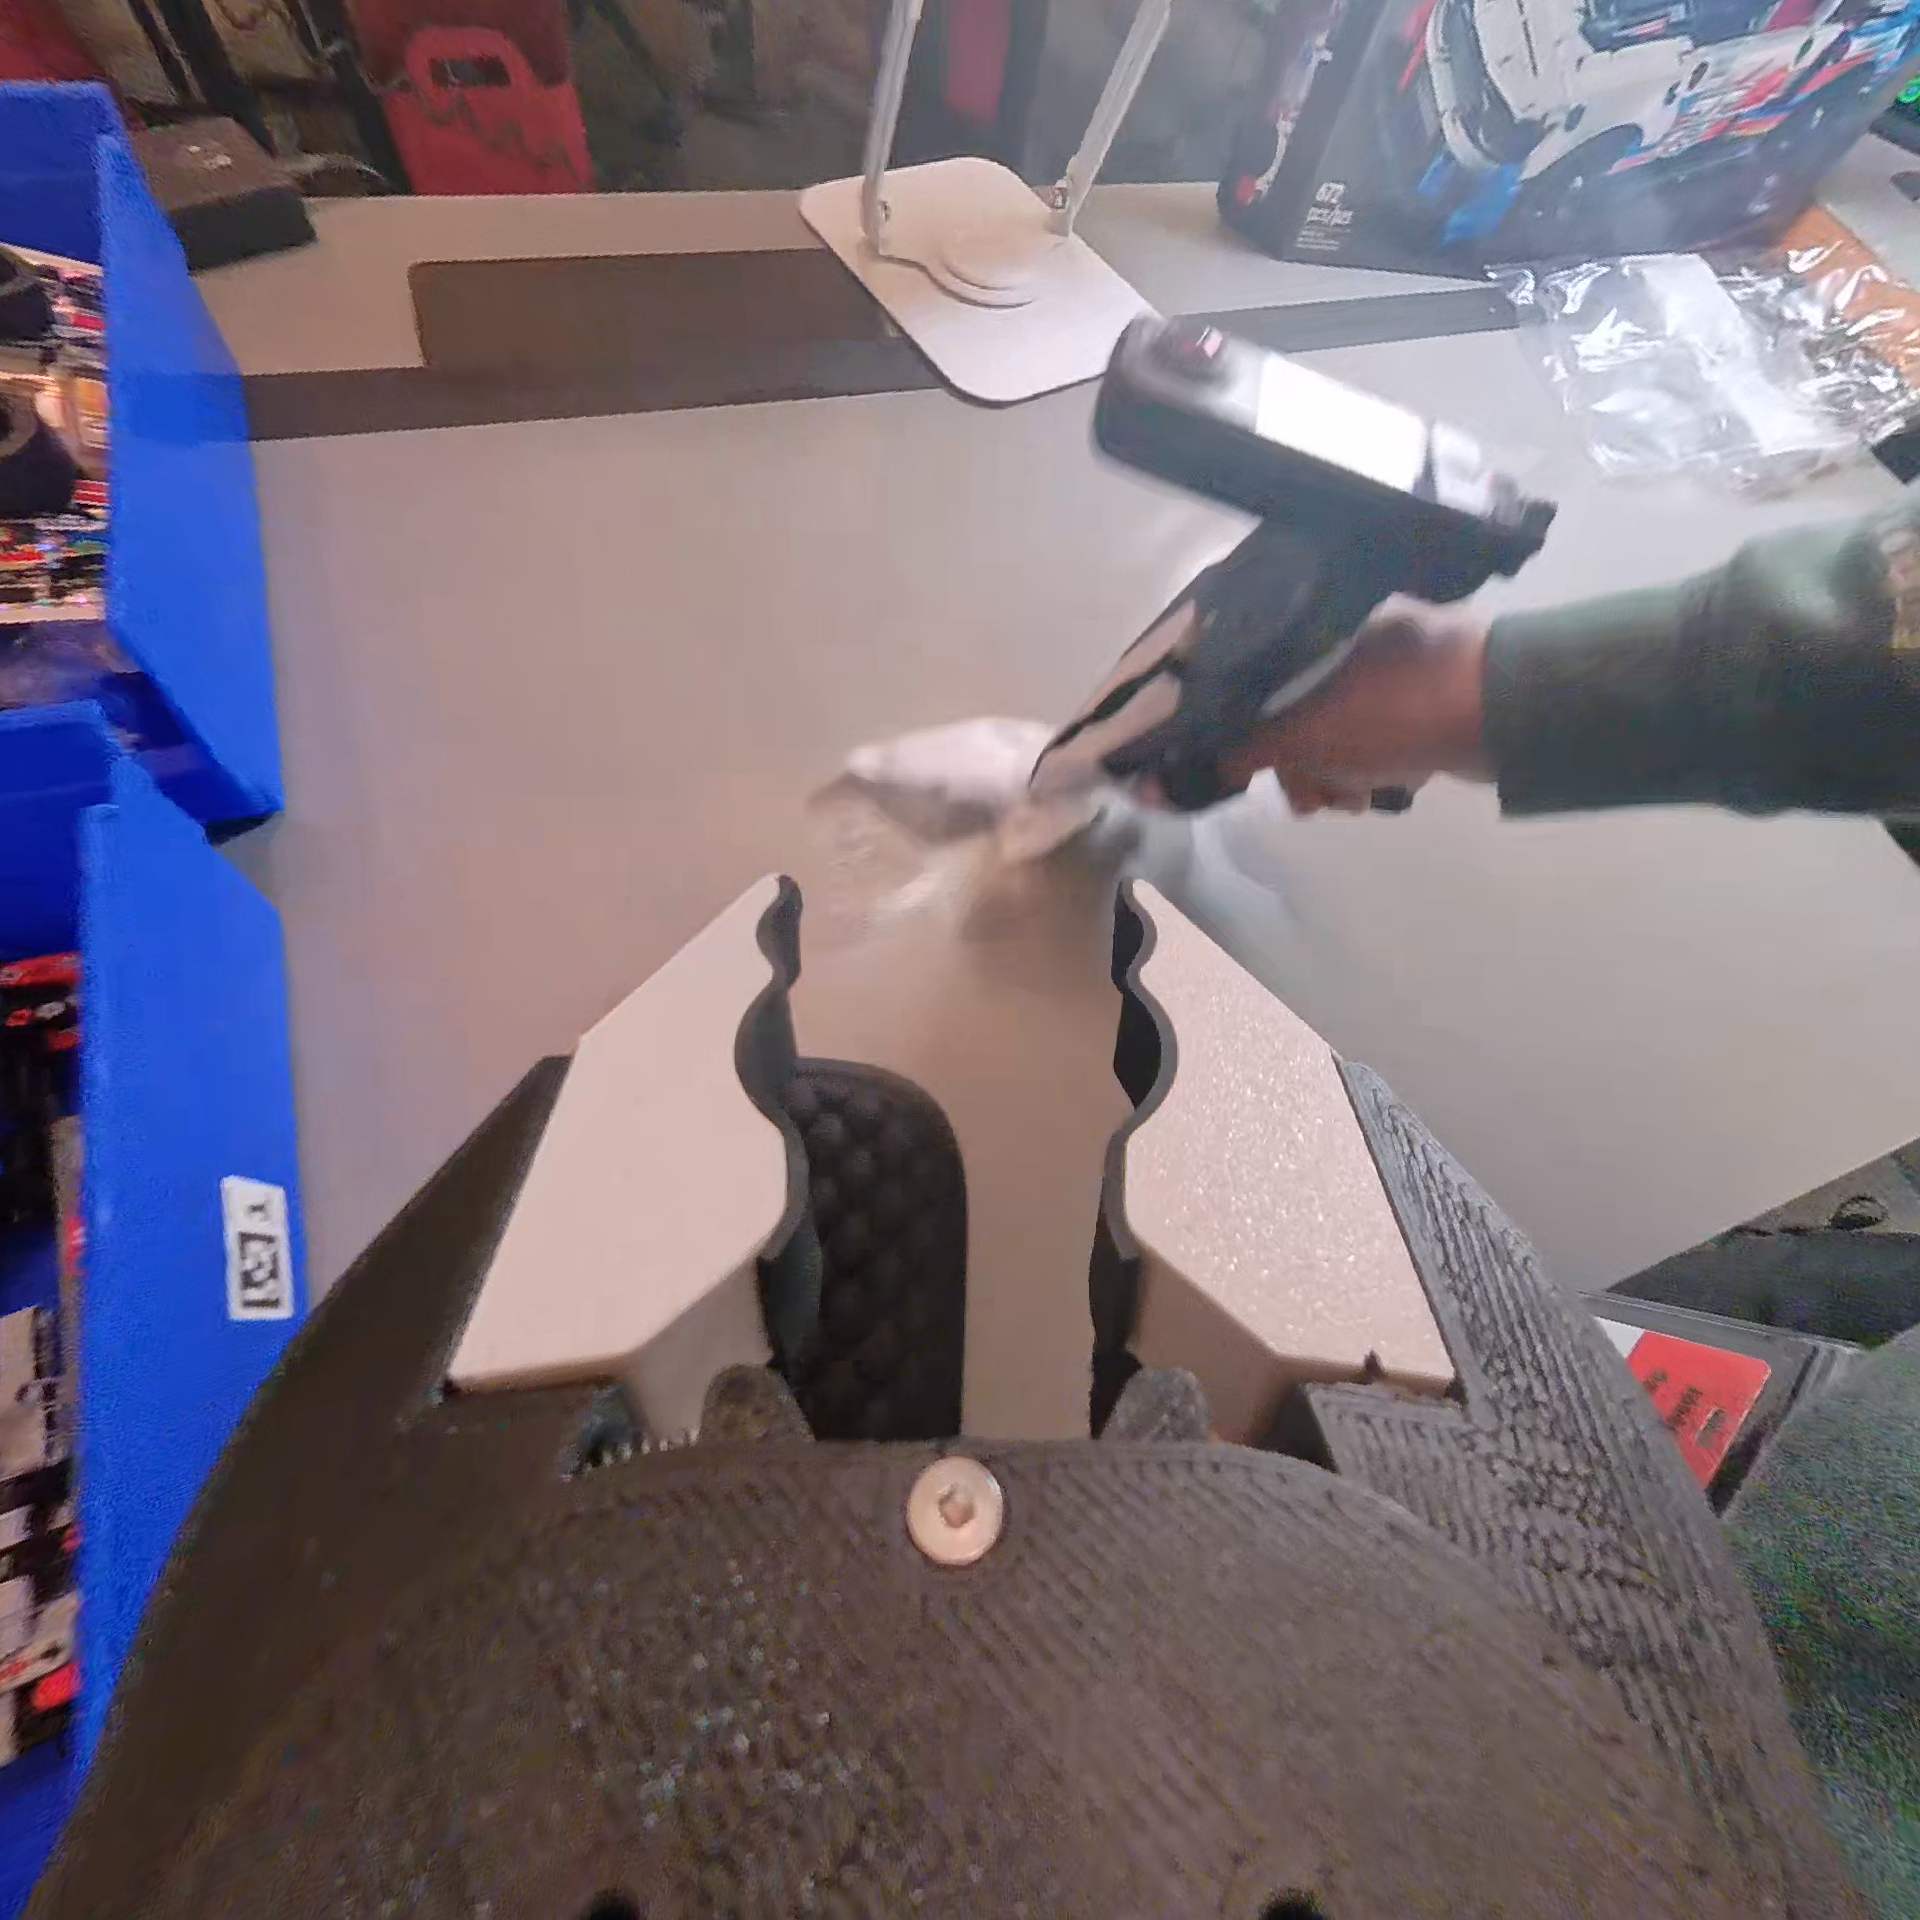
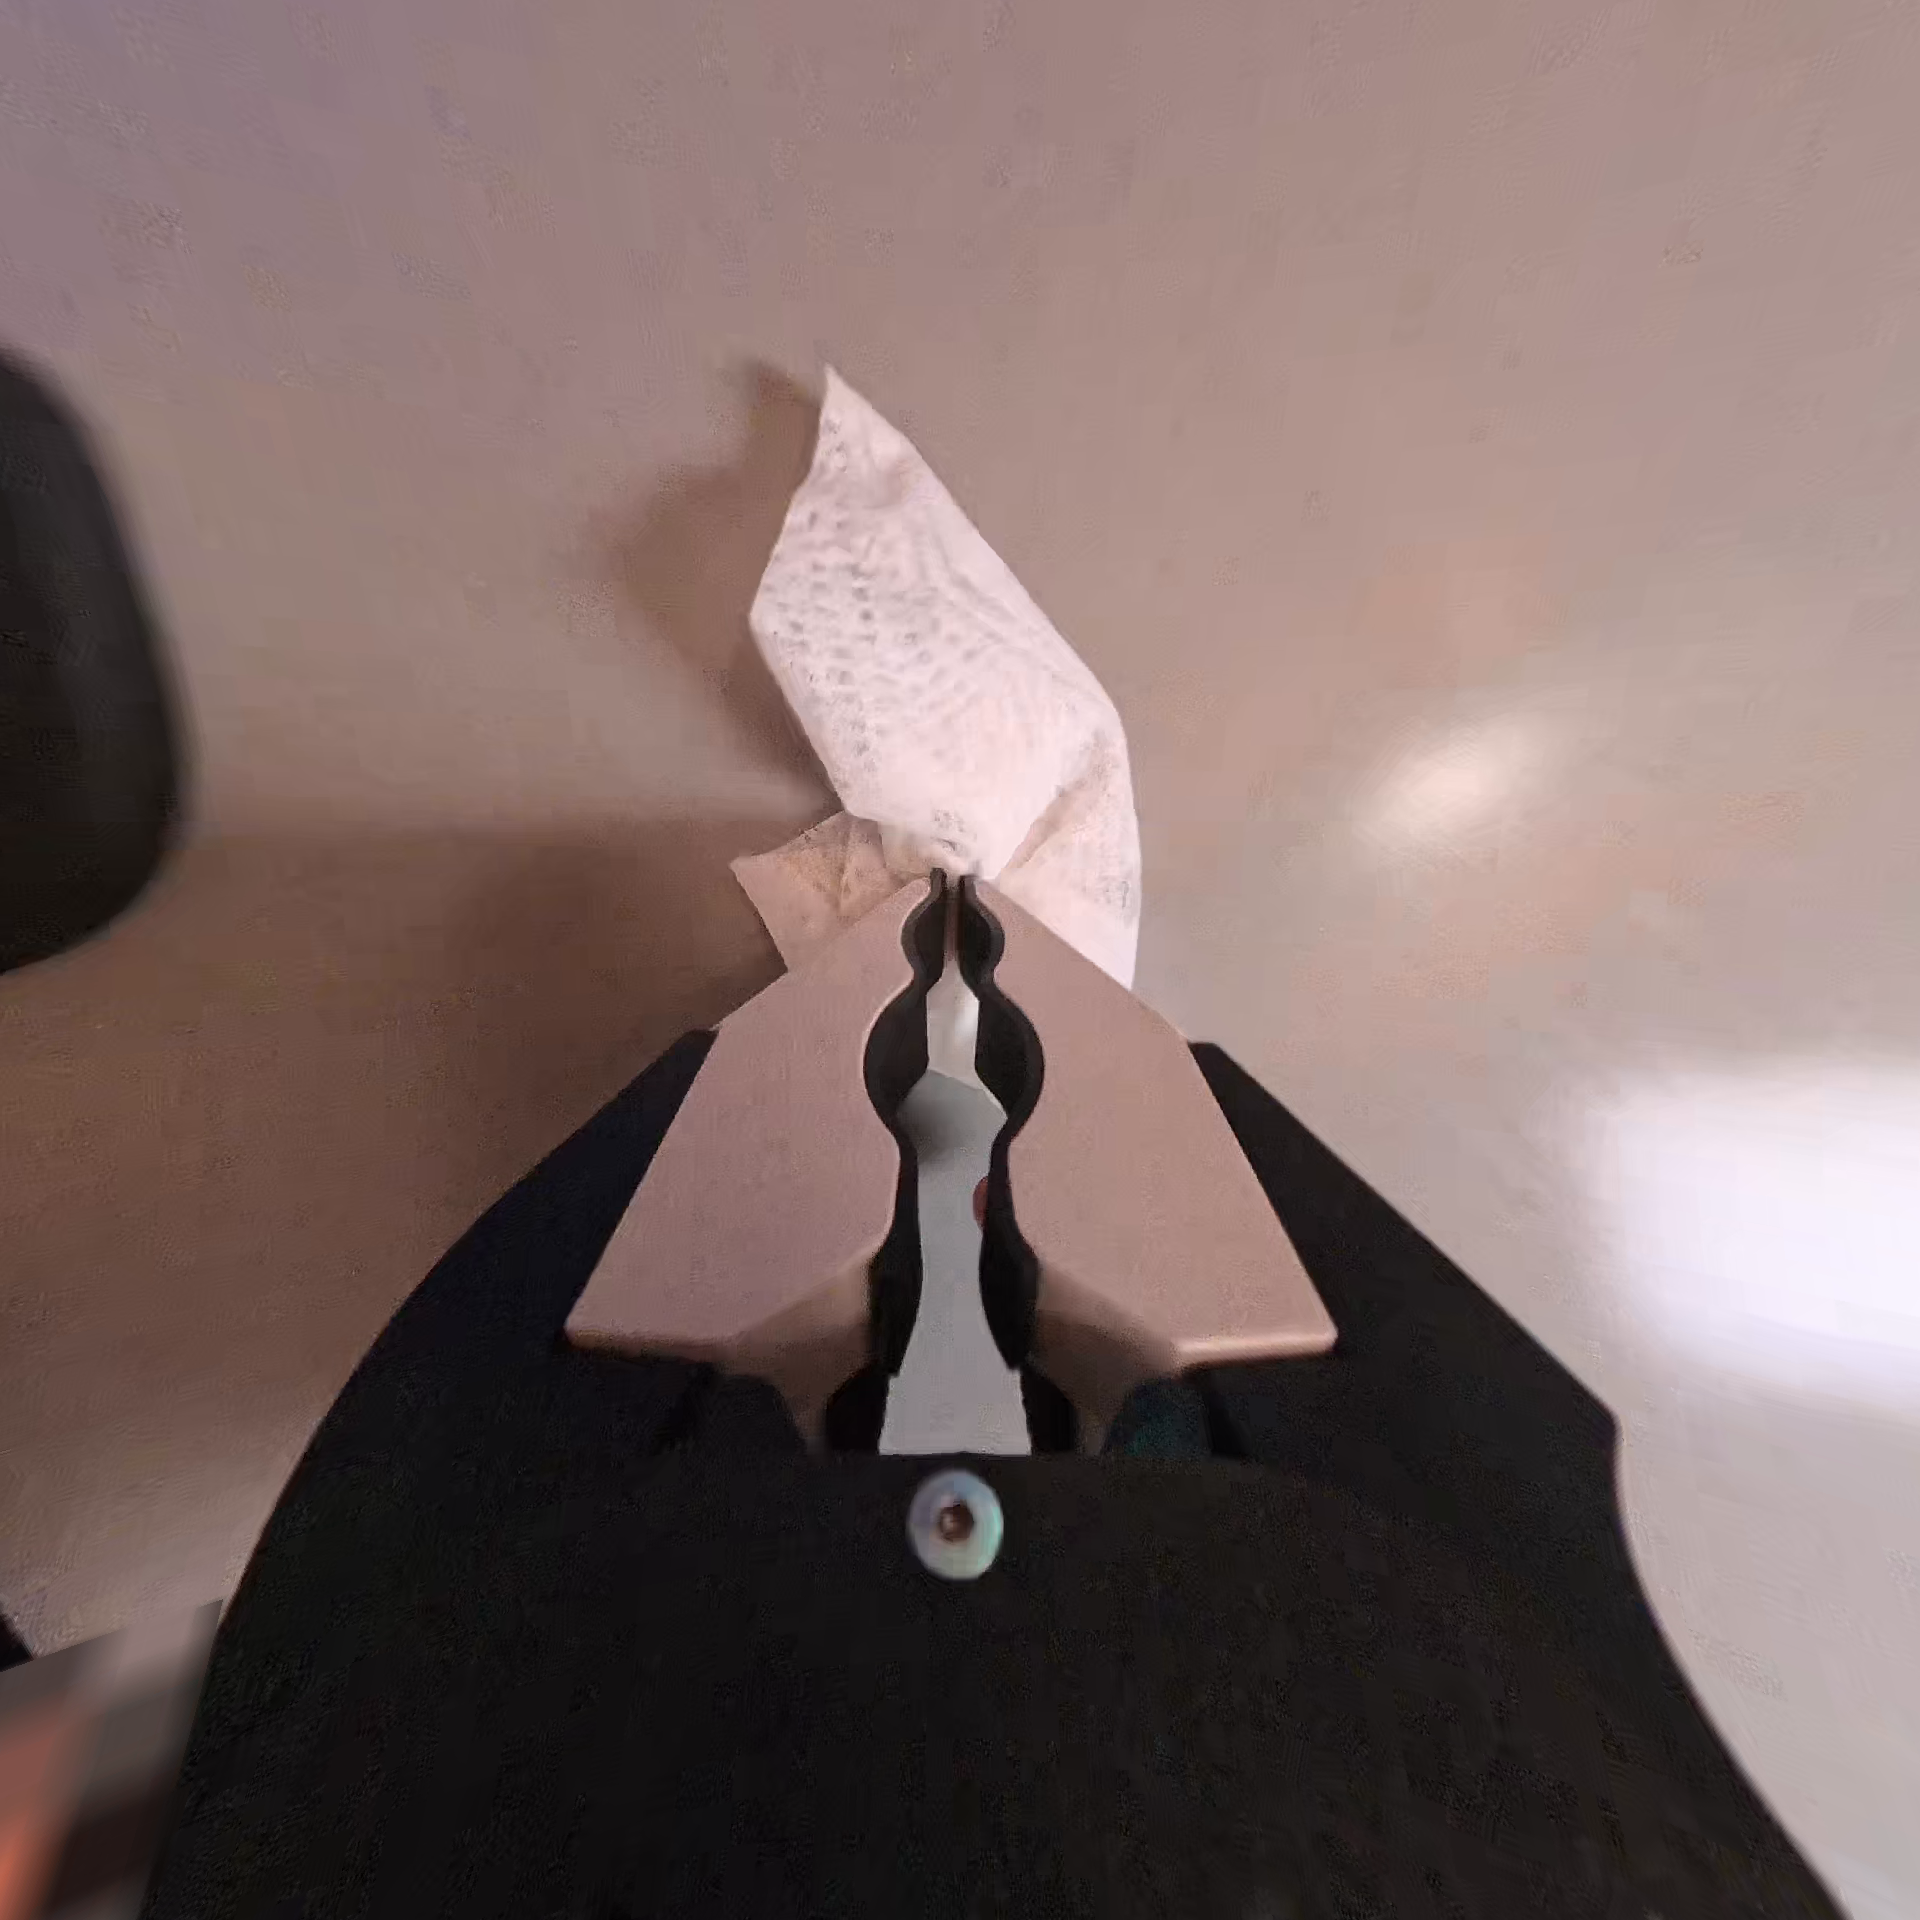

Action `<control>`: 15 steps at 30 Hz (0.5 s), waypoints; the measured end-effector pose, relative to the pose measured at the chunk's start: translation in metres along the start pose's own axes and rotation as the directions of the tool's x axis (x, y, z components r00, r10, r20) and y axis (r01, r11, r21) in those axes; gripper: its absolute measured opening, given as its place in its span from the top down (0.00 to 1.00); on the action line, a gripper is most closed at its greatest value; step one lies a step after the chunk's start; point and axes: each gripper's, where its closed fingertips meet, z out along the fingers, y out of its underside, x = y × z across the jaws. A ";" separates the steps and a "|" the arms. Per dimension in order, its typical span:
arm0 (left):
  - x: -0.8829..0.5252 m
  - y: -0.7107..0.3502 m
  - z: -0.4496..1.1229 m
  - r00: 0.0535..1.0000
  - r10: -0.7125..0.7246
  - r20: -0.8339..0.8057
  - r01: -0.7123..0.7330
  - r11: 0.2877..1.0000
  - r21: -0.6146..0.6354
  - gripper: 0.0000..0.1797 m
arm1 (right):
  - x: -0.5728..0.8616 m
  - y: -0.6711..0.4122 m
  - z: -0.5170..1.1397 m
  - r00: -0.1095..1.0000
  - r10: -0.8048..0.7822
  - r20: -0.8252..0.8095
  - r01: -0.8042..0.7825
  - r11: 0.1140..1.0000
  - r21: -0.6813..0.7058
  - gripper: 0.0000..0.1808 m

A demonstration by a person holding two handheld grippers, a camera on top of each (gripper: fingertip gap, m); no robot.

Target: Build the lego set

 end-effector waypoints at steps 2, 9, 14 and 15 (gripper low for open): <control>0.014 0.002 0.010 0.999 0.007 -0.031 -0.007 1.000 -0.012 0.67 | 0.032 0.003 -0.005 0.991 0.136 -0.010 -0.136 0.991 0.002 1.00; 0.051 -0.024 0.039 0.994 0.074 -0.086 -0.074 0.997 0.006 0.67 | -0.039 0.085 -0.040 0.996 -0.078 0.053 0.079 0.996 -0.029 1.00; 0.071 -0.020 0.048 0.990 0.093 -0.109 -0.095 0.995 -0.014 0.67 | 0.071 0.108 -0.063 0.975 0.202 -0.091 -0.202 0.979 0.004 1.00; 0.077 -0.017 0.050 0.989 0.091 -0.119 -0.095 0.995 -0.025 0.67 | 0.063 0.103 -0.060 0.976 0.201 -0.085 -0.201 0.980 0.008 1.00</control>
